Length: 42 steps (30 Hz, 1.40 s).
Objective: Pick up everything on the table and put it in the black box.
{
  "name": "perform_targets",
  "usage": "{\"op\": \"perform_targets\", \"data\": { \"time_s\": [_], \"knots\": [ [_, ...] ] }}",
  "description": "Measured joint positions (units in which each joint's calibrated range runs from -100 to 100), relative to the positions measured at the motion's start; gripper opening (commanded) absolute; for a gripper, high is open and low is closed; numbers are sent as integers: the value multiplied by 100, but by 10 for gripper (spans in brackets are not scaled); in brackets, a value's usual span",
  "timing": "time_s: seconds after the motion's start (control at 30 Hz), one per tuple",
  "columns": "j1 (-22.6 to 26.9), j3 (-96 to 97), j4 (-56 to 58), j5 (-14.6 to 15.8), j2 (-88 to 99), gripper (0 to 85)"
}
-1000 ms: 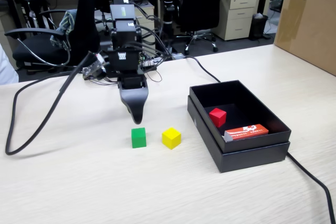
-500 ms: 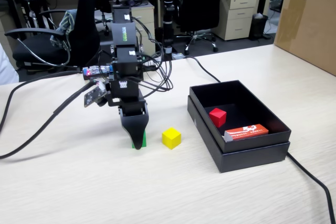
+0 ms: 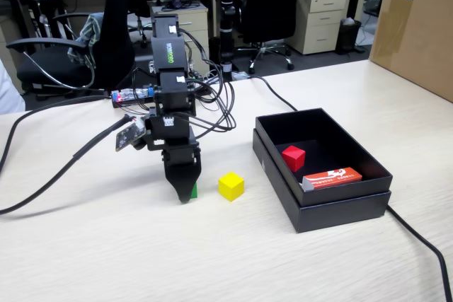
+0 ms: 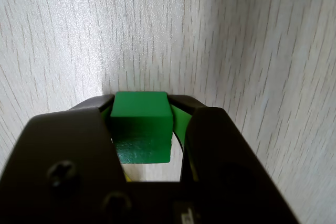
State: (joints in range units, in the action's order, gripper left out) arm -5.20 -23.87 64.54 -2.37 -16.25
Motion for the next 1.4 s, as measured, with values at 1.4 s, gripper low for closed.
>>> {"op": "perform_targets", "data": {
  "time_s": [1.4],
  "knots": [
    [2379, -2638, 457, 952, -1256, 207]
  ]
}}
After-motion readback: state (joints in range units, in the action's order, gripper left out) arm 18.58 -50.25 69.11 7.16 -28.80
